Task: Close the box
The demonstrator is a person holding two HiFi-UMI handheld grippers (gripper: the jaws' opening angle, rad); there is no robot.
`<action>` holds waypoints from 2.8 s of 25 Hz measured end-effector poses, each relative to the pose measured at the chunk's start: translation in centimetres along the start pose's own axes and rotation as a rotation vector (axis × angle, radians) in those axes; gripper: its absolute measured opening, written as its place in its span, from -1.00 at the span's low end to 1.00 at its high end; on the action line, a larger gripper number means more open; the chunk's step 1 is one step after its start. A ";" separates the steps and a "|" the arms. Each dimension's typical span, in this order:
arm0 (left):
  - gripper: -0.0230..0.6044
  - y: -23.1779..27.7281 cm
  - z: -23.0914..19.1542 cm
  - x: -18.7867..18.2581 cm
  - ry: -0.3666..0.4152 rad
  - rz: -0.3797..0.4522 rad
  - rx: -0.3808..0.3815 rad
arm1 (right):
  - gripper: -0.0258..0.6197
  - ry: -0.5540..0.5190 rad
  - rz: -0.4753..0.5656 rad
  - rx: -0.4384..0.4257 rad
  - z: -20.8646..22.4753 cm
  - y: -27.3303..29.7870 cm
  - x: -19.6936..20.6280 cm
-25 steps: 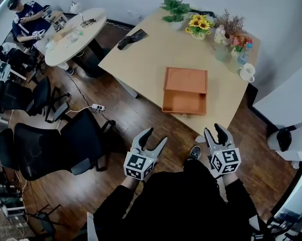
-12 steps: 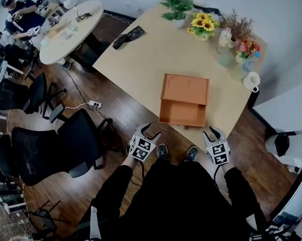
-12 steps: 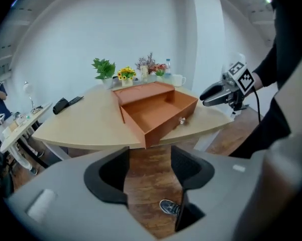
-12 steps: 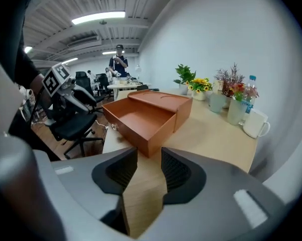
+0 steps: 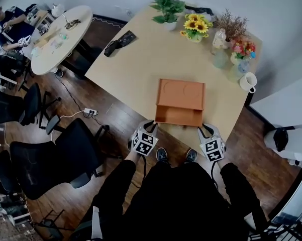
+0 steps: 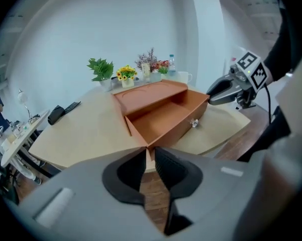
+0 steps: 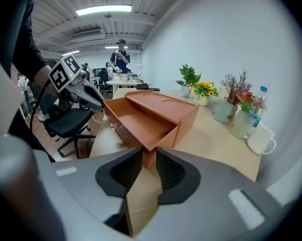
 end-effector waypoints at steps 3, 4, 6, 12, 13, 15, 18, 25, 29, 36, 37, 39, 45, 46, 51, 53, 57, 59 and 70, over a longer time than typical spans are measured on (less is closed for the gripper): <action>-0.81 1.3 -1.7 -0.8 0.030 -0.006 -0.018 | -0.64 0.020 0.005 0.028 0.8 1.4 -1.1; -0.81 1.8 -2.3 -1.2 0.040 -0.007 -0.027 | -0.64 0.031 0.008 0.038 1.2 1.9 -1.5; -0.81 2.7 -3.4 -1.9 0.054 -0.007 -0.040 | -0.64 0.049 0.008 0.055 2.0 2.6 -2.4; -0.81 3.3 -4.7 -3.0 0.087 0.011 -0.039 | -0.64 0.073 0.013 0.049 3.2 3.2 -3.8; -0.73 3.2 -4.8 -3.1 0.086 0.033 -0.039 | -0.63 0.076 0.017 0.044 3.3 3.2 -3.8; 0.12 3.1 -4.7 -3.1 0.086 0.082 -0.025 | -0.17 0.071 0.016 0.019 3.0 3.5 -3.6; 0.27 3.8 -4.1 -2.6 0.117 0.087 0.053 | 0.09 0.042 0.013 -0.022 2.5 4.1 -3.4; 0.08 5.8 -6.0 -4.1 0.157 0.075 0.112 | 0.09 -0.050 -0.038 -0.058 3.6 5.4 -4.3; -0.06 6.0 -6.1 -4.4 0.163 0.070 0.113 | -0.17 -0.029 -0.032 -0.020 4.2 5.5 -4.7; -0.29 6.2 -6.1 -4.4 0.032 0.055 -0.003 | -0.42 0.020 -0.007 0.059 4.6 5.7 -4.8; -0.31 6.2 -6.2 -4.3 0.022 0.061 -0.008 | -0.42 0.022 -0.008 0.055 4.6 5.8 -4.8; -0.34 5.9 -6.5 -4.2 0.002 0.069 -0.027 | -0.42 0.021 -0.014 0.046 4.8 5.9 -4.9; -0.34 -1.0 -5.5 -7.7 -0.255 0.248 -0.025 | -0.52 0.165 0.178 -0.007 3.8 -0.2 -8.3; -0.33 -3.0 -5.3 -9.6 -0.273 0.320 -0.019 | -0.52 0.189 0.238 -0.028 3.1 -2.0 -9.9; -0.34 -14.4 -4.2 -20.3 -0.179 0.689 -0.070 | -0.52 0.220 0.529 -0.173 -2.0 -10.8 -18.7; -0.34 -17.6 -3.4 -23.3 -0.115 0.829 -0.090 | -0.52 0.188 0.634 -0.192 -3.8 -13.3 -21.5; -0.34 -19.7 -0.4 -24.7 -0.053 0.856 -0.074 | -0.49 0.135 0.724 -0.205 -6.3 -15.9 -23.4; -0.34 -19.5 1.0 -24.2 -0.074 0.805 -0.058 | -0.50 0.130 0.718 -0.217 -6.7 -16.4 -23.1; -0.34 -19.5 0.9 -22.8 -0.174 0.771 -0.087 | -0.54 0.126 0.741 -0.219 -7.1 -17.6 -23.1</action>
Point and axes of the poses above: the fingertips, and each gripper's own axes: y forward along the fingers, z to its right, x out of its underside, the point moved 6 cm from there along -y, backward along the fingers, and after that the axes turned 12 degrees about y, right-handed, at the moved point
